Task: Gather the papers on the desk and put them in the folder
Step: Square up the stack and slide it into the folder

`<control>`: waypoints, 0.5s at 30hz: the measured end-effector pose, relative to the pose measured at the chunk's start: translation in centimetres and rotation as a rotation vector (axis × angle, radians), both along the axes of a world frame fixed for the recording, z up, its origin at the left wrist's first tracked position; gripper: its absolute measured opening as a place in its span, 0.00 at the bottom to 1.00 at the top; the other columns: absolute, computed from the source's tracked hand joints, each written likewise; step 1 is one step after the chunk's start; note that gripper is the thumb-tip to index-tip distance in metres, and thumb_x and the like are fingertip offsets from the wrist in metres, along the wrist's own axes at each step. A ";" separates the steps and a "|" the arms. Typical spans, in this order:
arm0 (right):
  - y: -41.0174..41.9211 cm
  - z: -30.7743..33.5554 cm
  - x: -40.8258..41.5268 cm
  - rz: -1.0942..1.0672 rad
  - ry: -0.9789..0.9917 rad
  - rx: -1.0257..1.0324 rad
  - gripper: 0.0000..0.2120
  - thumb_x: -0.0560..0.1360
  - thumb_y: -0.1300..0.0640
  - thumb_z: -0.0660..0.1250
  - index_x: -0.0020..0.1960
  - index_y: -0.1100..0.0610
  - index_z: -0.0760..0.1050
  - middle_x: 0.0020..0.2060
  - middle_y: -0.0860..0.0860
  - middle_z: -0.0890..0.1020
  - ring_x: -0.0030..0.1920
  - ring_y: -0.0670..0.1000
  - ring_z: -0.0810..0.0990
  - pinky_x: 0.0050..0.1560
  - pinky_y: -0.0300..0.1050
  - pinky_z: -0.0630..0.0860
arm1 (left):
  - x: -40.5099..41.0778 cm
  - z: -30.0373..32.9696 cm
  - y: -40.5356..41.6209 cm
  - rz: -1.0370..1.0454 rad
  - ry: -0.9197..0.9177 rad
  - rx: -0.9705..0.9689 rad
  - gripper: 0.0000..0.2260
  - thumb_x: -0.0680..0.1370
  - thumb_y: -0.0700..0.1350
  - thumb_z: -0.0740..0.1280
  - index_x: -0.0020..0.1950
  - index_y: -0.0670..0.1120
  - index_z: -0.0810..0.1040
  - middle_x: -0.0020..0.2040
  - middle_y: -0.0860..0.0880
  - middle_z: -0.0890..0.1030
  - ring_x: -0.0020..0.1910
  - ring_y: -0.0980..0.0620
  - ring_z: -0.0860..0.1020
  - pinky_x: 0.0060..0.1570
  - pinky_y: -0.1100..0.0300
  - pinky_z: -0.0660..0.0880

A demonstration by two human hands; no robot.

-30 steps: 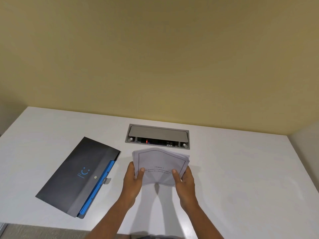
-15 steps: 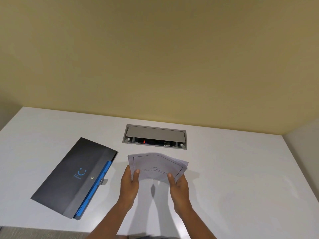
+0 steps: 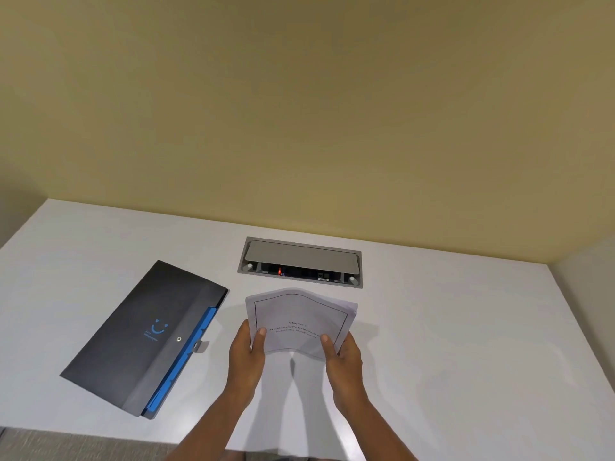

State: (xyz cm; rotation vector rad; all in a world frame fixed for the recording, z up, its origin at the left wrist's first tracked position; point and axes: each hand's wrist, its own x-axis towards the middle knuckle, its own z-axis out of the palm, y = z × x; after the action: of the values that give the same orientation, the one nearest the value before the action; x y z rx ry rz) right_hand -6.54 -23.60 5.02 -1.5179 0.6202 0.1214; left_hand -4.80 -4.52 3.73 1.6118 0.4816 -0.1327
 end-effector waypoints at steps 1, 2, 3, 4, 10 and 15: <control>0.0 0.0 0.1 -0.006 -0.002 0.007 0.15 0.84 0.59 0.68 0.70 0.48 0.78 0.59 0.43 0.88 0.58 0.41 0.86 0.65 0.45 0.81 | 0.1 0.1 0.0 0.009 -0.001 -0.001 0.16 0.84 0.46 0.64 0.71 0.61 0.69 0.59 0.58 0.80 0.57 0.52 0.80 0.39 0.74 0.79; 0.0 0.0 0.2 -0.010 -0.003 0.011 0.15 0.84 0.59 0.68 0.68 0.46 0.79 0.57 0.41 0.88 0.57 0.40 0.86 0.62 0.42 0.81 | 0.1 0.2 0.0 0.017 -0.004 -0.003 0.17 0.84 0.47 0.64 0.71 0.61 0.69 0.58 0.58 0.80 0.56 0.53 0.80 0.38 0.74 0.79; -0.1 0.0 0.2 -0.006 -0.003 0.010 0.15 0.84 0.58 0.69 0.67 0.44 0.79 0.56 0.39 0.88 0.56 0.38 0.86 0.59 0.38 0.81 | 0.1 0.2 0.0 0.019 -0.009 -0.002 0.17 0.84 0.47 0.64 0.71 0.61 0.69 0.58 0.59 0.80 0.56 0.53 0.80 0.38 0.75 0.79; 0.0 0.0 0.1 0.001 0.000 0.004 0.14 0.84 0.58 0.69 0.66 0.43 0.79 0.56 0.38 0.88 0.56 0.38 0.85 0.56 0.36 0.80 | 0.0 0.3 0.1 0.013 -0.016 0.001 0.17 0.83 0.48 0.65 0.70 0.62 0.68 0.58 0.60 0.80 0.56 0.53 0.80 0.39 0.75 0.79; -0.1 -0.7 -0.2 0.014 0.022 -0.023 0.12 0.82 0.55 0.73 0.64 0.44 0.81 0.55 0.41 0.89 0.54 0.37 0.85 0.58 0.39 0.80 | -0.4 -0.2 0.2 -0.007 0.018 0.013 0.20 0.82 0.48 0.68 0.70 0.64 0.67 0.57 0.65 0.77 0.58 0.53 0.78 0.58 0.56 0.77; -0.2 -1.0 0.2 0.013 0.028 -0.035 0.09 0.83 0.54 0.70 0.60 0.43 0.83 0.52 0.37 0.89 0.52 0.39 0.87 0.53 0.38 0.81 | -0.4 -0.4 1.2 -0.042 0.008 0.037 0.17 0.82 0.47 0.69 0.60 0.69 0.70 0.58 0.65 0.79 0.57 0.57 0.79 0.58 0.59 0.76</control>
State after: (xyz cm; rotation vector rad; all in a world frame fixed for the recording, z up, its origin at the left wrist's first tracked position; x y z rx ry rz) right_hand -6.33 -23.76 4.01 -1.5562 0.6378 0.1428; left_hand -5.17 -3.30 3.29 1.6586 0.4591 -0.1623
